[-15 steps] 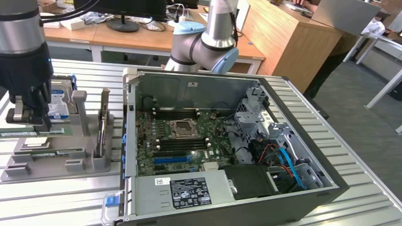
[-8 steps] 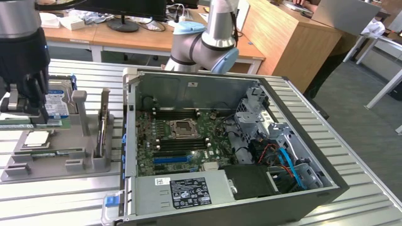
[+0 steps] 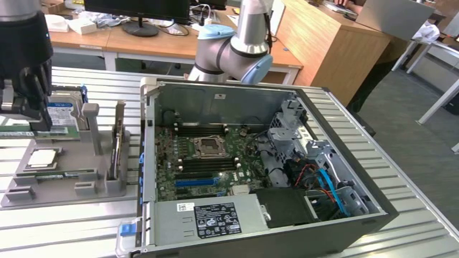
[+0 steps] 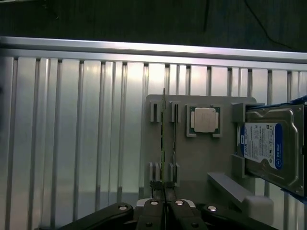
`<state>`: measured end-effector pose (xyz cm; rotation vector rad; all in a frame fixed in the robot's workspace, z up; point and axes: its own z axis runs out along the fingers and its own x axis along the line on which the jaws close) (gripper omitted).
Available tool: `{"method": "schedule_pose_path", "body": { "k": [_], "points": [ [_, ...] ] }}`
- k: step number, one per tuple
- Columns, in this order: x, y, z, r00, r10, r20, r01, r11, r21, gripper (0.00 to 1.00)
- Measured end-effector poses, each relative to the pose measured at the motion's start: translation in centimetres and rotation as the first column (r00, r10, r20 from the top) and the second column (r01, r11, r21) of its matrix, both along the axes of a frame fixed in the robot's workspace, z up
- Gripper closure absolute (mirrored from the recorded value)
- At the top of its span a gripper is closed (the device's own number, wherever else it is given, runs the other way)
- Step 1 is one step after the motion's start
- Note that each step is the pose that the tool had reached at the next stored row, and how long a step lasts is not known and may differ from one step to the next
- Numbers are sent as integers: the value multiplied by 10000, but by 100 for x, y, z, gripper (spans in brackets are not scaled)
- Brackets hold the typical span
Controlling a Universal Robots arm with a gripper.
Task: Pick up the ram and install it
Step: 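Pick up the ram and move it above insertion slot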
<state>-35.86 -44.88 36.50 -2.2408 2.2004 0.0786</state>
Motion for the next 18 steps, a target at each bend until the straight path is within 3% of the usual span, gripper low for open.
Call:
{"method": "schedule_pose_path", "body": {
  "k": [18],
  "points": [
    [1,0,439,10000,0,1,0,10000,0,89]
  ]
}}
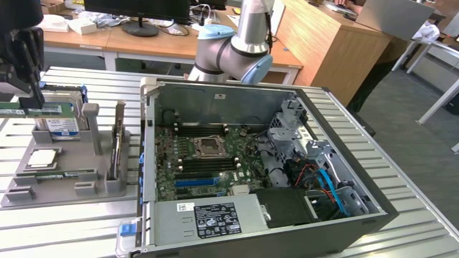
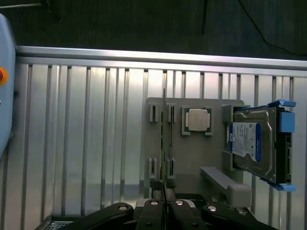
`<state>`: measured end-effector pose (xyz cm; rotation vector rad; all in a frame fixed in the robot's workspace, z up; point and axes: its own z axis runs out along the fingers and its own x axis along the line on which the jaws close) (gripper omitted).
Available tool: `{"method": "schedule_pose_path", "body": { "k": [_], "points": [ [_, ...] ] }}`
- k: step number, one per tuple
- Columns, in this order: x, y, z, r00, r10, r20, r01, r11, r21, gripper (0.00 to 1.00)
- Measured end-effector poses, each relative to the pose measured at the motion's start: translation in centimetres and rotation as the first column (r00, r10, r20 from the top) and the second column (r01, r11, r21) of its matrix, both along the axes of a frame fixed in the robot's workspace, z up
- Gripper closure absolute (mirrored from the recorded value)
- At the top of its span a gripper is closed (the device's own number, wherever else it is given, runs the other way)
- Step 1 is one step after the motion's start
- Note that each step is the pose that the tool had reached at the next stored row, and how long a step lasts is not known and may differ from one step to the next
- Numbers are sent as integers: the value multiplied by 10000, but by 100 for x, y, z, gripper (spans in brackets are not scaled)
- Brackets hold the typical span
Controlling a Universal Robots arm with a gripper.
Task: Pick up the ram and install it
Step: 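Pick up the ram and move it above insertion slot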
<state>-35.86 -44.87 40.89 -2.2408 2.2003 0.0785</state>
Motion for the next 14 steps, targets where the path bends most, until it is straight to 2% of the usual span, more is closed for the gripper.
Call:
{"method": "schedule_pose_path", "body": {
  "k": [8,14],
  "points": [
    [0,0,141,10000,0,-1,0,10000,0,89],
    [0,0,149,10000,0,-1,0,10000,0,89]
  ]
}}
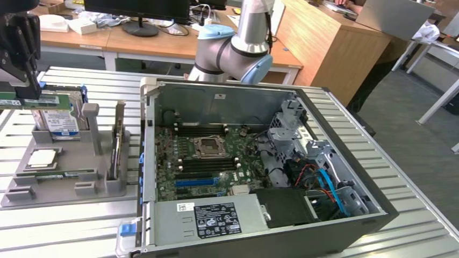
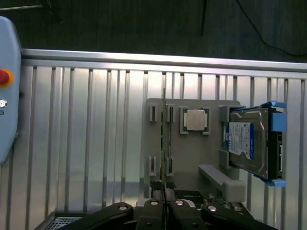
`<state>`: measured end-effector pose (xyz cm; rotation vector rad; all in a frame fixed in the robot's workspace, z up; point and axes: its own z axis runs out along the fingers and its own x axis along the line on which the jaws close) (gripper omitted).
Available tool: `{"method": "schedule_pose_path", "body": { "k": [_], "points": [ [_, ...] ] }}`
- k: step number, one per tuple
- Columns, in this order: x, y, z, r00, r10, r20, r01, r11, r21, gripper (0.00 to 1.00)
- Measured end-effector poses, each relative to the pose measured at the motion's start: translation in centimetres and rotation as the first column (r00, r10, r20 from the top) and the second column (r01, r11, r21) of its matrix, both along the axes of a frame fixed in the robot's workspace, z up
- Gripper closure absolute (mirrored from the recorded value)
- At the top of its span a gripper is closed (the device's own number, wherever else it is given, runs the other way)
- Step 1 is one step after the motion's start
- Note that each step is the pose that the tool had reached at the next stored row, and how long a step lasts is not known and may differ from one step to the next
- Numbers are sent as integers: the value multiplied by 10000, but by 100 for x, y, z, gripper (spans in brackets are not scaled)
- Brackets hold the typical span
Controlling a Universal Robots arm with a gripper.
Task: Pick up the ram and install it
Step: 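Pick up the ram and move it above insertion slot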
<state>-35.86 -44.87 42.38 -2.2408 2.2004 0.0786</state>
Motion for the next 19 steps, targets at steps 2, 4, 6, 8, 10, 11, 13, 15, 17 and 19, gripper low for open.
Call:
{"method": "schedule_pose_path", "body": {
  "k": [2,4,6,8,10,11,13,15,17,19],
  "points": [
    [0,0,0,10000,1,0,-1,10000,0,89],
    [10,-1,2,10000,3,-2,-3,10000,-2,89],
    [26,0,0,10000,1,0,-1,10000,0,89],
    [50,0,0,10000,1,0,-1,10000,0,89],
    [79,0,0,10000,1,0,-1,10000,0,89],
    [95,0,1,10000,1,-1,-1,10000,0,89],
    [127,0,0,10000,1,0,-1,10000,0,89],
    [161,0,0,10000,0,-1,0,10000,0,89],
    [200,0,0,10000,0,0,0,10000,0,89],
    [247,0,0,10000,0,0,0,10000,0,89]
  ]
}}
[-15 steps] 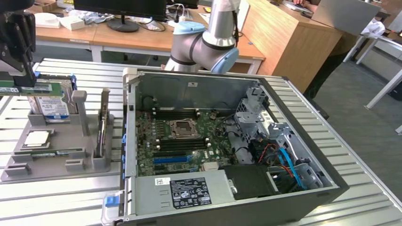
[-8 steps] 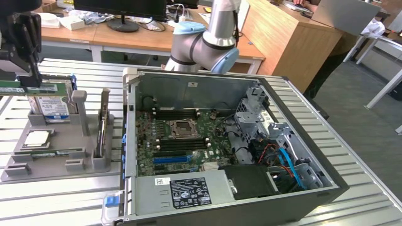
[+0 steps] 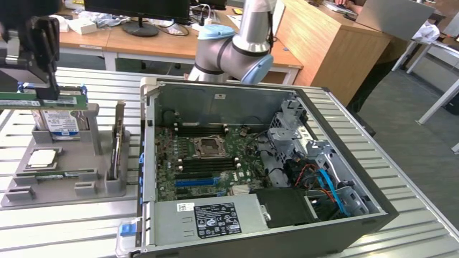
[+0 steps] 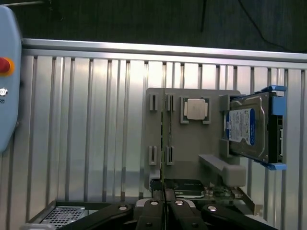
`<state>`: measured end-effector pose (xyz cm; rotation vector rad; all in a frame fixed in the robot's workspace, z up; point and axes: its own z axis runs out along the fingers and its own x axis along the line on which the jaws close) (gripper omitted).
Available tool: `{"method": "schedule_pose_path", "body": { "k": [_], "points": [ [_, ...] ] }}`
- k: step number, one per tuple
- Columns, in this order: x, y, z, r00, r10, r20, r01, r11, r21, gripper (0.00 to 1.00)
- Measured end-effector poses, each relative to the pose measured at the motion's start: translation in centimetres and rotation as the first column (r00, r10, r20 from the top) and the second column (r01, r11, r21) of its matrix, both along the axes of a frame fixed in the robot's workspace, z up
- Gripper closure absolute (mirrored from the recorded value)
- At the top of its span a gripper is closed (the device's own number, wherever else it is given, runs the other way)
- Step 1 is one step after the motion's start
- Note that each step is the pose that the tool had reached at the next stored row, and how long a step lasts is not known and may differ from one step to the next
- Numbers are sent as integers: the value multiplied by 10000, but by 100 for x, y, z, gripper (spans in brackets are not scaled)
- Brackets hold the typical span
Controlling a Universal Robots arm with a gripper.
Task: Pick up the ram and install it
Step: 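Pick up the ram and move it above insertion slot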
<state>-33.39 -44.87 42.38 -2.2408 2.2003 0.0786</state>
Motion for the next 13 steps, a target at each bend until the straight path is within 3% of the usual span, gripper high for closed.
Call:
{"method": "schedule_pose_path", "body": {
  "k": [13],
  "points": [
    [347,0,1,10000,1,0,-1,10000,-1,89]
  ]
}}
